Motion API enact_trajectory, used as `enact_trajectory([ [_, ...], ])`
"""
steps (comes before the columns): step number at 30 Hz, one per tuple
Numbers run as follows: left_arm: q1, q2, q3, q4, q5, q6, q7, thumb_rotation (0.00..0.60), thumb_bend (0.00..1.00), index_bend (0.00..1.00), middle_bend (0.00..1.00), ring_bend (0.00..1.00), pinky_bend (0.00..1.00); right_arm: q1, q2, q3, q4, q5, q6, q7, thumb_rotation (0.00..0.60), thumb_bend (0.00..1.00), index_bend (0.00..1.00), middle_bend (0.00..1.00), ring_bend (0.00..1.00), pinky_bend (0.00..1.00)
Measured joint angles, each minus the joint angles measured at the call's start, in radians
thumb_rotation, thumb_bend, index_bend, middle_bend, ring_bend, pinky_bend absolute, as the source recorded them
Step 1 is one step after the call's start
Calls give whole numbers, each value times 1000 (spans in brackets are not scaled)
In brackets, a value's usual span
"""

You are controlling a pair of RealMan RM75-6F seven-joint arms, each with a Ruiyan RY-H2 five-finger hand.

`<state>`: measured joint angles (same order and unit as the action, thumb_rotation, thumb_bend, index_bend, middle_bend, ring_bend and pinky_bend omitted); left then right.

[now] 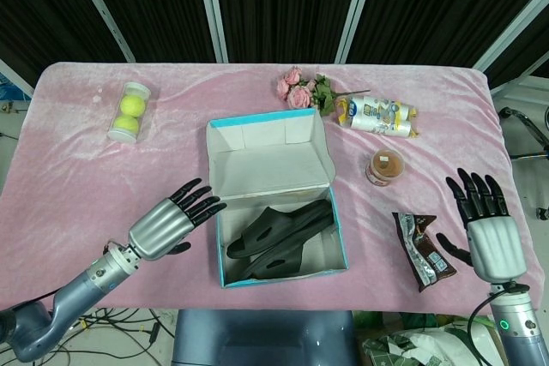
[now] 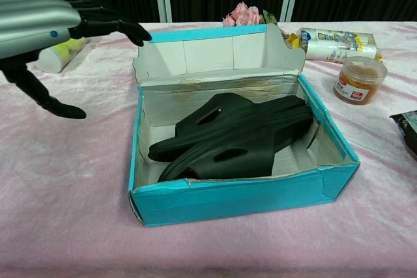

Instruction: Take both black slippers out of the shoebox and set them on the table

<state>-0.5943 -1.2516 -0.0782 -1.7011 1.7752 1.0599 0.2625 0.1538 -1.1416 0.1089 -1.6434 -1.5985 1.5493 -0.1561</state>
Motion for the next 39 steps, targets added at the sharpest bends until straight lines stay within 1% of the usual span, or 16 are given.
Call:
enact_trajectory([
  [3, -44, -31, -21, 3, -35, -57, 8, 600, 52, 67, 150, 82, 78, -20, 0, -7, 6, 5, 21, 8, 600, 87, 0, 0, 0, 52],
  [7, -108, -92, -51, 15, -94, -130, 17, 600, 53, 68, 152, 82, 78, -37, 1, -13, 13, 8, 40, 17, 600, 86, 0, 0, 0, 53],
  [10, -143, -135, -65, 28, -130, -163, 19, 600, 64, 72, 157, 82, 78, -44, 1, -14, 19, 11, 47, 25, 600, 86, 0, 0, 0, 52],
  [19, -229, -239, -84, 106, -210, -239, -14, 600, 111, 85, 170, 82, 78, -61, 0, -12, 34, 32, 54, 47, 600, 87, 0, 0, 0, 53],
  [24, -267, -273, -89, 146, -240, -274, -42, 600, 135, 84, 168, 82, 77, -67, 1, -9, 36, 42, 57, 53, 600, 86, 0, 0, 0, 52],
  [32, -339, -303, -112, 188, -282, -338, -156, 600, 192, 82, 161, 80, 69, -79, 3, -10, 34, 53, 59, 54, 600, 87, 0, 0, 0, 52],
  [39, -411, -304, -128, 206, -342, -444, -200, 600, 294, 14, 125, 51, 36, -88, 6, -11, 34, 57, 62, 59, 600, 86, 0, 0, 0, 52],
])
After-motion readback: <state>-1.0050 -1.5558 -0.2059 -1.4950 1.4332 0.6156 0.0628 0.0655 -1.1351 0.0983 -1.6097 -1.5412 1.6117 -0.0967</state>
